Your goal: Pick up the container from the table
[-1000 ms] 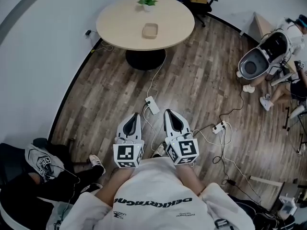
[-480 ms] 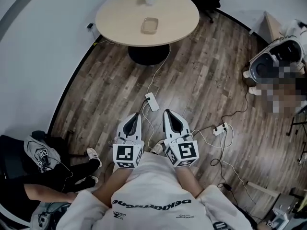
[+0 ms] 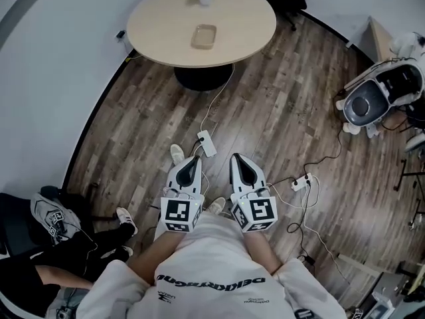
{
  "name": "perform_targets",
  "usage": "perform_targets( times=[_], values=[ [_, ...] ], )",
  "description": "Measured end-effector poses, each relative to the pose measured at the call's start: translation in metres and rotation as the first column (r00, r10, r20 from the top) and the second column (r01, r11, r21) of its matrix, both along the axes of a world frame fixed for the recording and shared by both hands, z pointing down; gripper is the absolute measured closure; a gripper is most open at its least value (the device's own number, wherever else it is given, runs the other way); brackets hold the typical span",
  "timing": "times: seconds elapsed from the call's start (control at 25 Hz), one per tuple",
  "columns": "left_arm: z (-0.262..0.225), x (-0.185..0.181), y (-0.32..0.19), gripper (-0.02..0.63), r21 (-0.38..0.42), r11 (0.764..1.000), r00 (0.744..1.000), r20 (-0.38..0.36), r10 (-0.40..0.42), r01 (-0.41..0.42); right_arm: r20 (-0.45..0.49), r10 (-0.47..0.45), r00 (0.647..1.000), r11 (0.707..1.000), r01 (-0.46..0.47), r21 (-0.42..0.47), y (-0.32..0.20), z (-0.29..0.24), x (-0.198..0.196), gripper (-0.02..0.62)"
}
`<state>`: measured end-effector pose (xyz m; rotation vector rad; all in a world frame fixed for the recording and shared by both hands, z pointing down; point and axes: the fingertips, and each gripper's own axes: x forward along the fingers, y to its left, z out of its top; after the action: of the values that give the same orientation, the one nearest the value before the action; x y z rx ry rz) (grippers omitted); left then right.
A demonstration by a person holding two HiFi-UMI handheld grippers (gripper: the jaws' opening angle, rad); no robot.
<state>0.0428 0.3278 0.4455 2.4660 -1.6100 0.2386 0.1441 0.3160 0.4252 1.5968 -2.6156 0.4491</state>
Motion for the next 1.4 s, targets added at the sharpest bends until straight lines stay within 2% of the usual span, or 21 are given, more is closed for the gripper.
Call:
perform_targets(
  times=[0.28,0.48,0.64,0.88,1.12,1.4],
  values=[
    [-0.006,-0.005,-0.088,0.591,0.020,1.000,1.000,-0.024,-0.003,0.003,-0.040,0.012,0.999,1.000,-0.012,-0.001,-0.089,-0.002,-0.001,0.563],
    [-0.009,-0.034,-0.171,0.591,0.024,1.000,0.999,-0.036,-0.001,0.002,-0.061,0.008,0.998,1.000,-0.009,-0.011,-0.168,0.001,-0.032,0.563],
    [-0.021,-0.065,-0.246,0.591,0.018,1.000,0.999,-0.041,0.019,-0.018,-0.075,0.045,0.996,0.999,-0.047,-0.019,-0.241,-0.011,-0.061,0.563],
    [-0.031,-0.094,-0.344,0.591,0.008,0.995,0.995,-0.025,0.097,-0.097,-0.062,0.105,0.993,0.993,-0.107,-0.039,-0.338,-0.022,-0.098,0.561],
    [-0.033,-0.109,-0.414,0.591,-0.004,0.985,0.985,-0.018,0.172,-0.172,-0.079,0.143,0.987,0.986,-0.149,-0.077,-0.405,-0.016,-0.126,0.563],
    [-0.012,-0.122,-0.467,0.591,-0.067,0.985,0.987,-0.027,0.158,-0.159,-0.107,0.144,0.984,0.980,-0.157,-0.124,-0.455,-0.001,-0.137,0.561]
  ],
)
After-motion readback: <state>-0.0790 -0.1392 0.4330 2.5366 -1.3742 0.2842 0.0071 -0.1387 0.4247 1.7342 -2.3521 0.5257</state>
